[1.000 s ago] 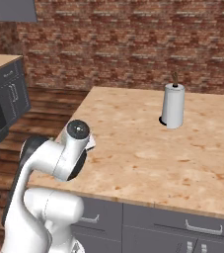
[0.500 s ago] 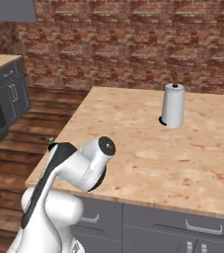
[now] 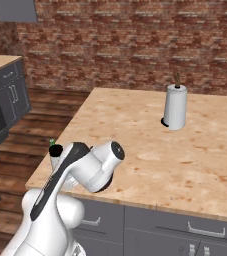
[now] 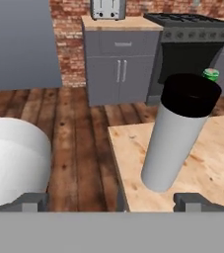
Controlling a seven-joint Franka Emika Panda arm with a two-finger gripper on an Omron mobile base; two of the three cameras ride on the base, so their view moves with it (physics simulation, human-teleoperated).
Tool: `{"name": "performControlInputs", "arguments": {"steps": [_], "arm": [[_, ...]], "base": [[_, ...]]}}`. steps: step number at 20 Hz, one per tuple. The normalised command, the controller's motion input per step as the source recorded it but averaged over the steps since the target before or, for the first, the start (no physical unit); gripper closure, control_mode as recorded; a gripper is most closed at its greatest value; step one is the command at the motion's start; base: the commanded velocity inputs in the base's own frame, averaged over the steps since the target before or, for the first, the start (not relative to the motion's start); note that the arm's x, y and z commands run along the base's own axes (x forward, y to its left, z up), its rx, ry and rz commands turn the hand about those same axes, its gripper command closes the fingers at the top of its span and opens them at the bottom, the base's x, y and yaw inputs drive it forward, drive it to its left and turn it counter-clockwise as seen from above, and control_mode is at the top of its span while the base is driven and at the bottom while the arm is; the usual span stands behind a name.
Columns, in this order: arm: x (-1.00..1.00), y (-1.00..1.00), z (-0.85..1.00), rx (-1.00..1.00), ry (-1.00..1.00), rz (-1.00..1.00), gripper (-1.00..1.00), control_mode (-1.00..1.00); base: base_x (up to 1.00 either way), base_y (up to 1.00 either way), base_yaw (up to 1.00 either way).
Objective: Pick the beer, water bottle from the counter and place them in the open cabinet.
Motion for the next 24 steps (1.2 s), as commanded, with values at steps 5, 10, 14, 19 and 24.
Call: {"name": "performControlInputs", "arguments": {"steps": [5,10,14,19,24], "arm": [[0.37,0.10,-0.11,0.02,-0.03,-0.04,-1.00,-1.00],[0.21,0.25,-0.07,0.00,-0.01,-0.13,-1.00,-1.00],[0.05,0.22,-0.03,0.00,-0.04,-0.05,-1.00,-1.00],[0.00,0.04,-0.16,0.03,-0.05,-0.02,-1.00,-1.00],[0.00,0.00,-0.28,0.05,-0.03,0.00,-1.00,-1.00]], "base": [[0.00,0.00,0.00],[0.00,0.00,0.00],[0.00,0.00,0.00],[0.00,0.00,0.00],[0.00,0.00,0.00]]}}
